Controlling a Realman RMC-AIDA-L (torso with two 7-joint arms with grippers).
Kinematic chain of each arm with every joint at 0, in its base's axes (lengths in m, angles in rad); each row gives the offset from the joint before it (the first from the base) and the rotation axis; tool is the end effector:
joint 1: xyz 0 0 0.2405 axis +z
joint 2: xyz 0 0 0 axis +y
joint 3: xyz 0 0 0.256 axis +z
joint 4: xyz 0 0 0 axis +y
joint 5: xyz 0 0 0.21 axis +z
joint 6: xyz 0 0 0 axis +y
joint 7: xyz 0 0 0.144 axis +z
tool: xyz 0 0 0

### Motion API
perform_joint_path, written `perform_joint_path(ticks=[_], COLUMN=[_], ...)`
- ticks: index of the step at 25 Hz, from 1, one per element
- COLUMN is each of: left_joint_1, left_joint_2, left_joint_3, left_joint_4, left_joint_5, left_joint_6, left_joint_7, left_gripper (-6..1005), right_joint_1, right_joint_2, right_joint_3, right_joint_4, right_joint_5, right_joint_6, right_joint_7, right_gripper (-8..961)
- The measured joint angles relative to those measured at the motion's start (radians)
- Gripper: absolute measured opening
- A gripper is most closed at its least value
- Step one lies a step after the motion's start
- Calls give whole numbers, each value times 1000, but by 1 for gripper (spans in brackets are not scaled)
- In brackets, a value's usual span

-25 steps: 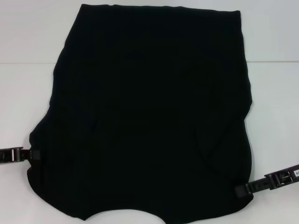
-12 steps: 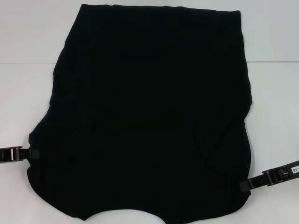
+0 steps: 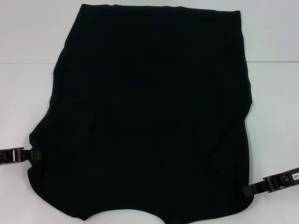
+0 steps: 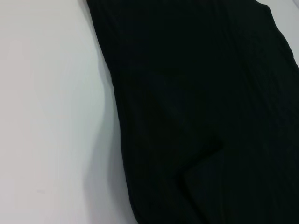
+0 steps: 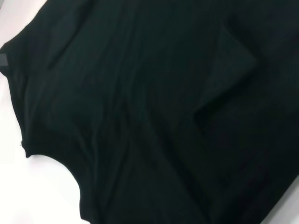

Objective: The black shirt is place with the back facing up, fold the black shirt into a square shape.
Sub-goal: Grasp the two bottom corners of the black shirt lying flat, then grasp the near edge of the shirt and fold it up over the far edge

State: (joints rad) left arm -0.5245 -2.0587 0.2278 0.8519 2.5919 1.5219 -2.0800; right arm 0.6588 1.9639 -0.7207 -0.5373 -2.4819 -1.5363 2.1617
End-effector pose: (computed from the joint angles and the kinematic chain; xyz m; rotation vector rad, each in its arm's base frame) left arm -0.3553 0.3117 0.0663 -2.1114 -1.6433 -0.3558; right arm 0.3040 0.3295 0.0042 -2.5786 1.6862 0.0071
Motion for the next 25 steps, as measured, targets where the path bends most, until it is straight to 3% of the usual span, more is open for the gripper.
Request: perform_joint_path(ticks=[1, 9, 12, 20, 25], left_joint_1=[1, 23, 44, 132, 189], left_joint_2=[0, 4, 2, -28, -45], left_joint_3=[-2, -126, -173, -205, -208], left_joint_4=[0, 0, -2, -37, -40], left_joint_5=[-4, -65, -82, -121, -118], left_joint_6=[2, 146, 216, 353, 380], left_joint_7=[-1, -7, -7, 13, 23], left_gripper=[116, 123, 126, 133, 138], right_joint_1=[-7, -79, -114, -195, -250], right_joint_2=[-1, -23, -43, -85, -92], right_joint_3=[4, 125, 194, 281, 309], right_joint_4=[-1, 5, 5, 6, 1], right_joint_5=[2, 9, 9, 9, 8], right_joint_6=[0, -24, -42, -103, -131], right_joint_7=[-8, -115, -166, -250, -287], right_gripper=[52, 52, 52, 53, 53])
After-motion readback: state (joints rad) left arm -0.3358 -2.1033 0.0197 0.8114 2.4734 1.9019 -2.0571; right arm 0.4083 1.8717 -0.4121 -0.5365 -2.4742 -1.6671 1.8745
